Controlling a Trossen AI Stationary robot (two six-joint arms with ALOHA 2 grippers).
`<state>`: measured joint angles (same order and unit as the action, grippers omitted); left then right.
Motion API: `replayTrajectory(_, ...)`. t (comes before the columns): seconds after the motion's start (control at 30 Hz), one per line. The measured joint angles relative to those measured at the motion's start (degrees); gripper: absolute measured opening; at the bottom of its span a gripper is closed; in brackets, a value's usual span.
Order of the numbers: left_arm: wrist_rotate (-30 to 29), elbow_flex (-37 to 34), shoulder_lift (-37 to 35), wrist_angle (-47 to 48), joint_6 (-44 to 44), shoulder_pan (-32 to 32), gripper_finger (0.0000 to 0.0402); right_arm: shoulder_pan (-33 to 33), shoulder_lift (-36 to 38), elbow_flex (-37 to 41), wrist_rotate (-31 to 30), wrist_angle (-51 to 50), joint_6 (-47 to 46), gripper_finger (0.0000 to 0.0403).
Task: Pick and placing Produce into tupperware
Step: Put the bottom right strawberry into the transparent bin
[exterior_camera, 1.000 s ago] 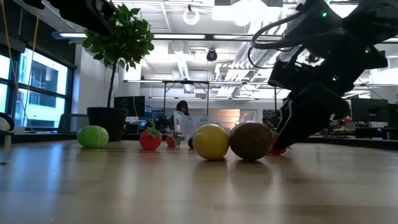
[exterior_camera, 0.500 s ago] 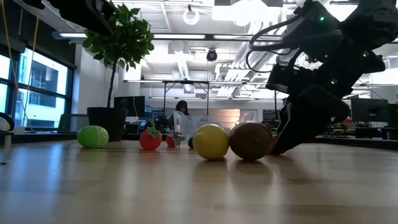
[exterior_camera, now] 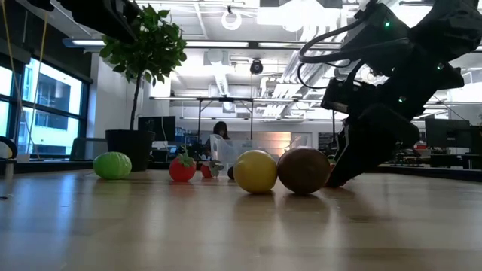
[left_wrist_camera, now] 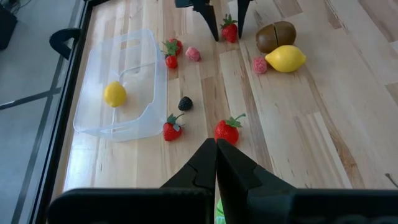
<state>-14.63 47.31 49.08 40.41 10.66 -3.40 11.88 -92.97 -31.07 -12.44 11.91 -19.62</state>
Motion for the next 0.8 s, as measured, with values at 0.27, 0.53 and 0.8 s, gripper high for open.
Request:
replayTrajectory(0.27, 0.0, 0.0, 0.0, 0.0, 0.0, 0.0, 0.0003, 0.0, 0.0, 0.0, 0.1, -0.2, -1.3, 0.0179)
replayTrajectory(0.53, 0.0, 0.0, 0.0, 0.0, 0.0, 0.0, 0.0003, 0.0, 0.0, 0.0, 0.4, -0.2, -2.4, 0.0153)
replayTrajectory(0.8, 0.0, 0.0, 0.0, 0.0, 0.0, 0.0, 0.0003, 0.0, 0.1, 0.0, 0.8, 0.0, -2.4, 0.015)
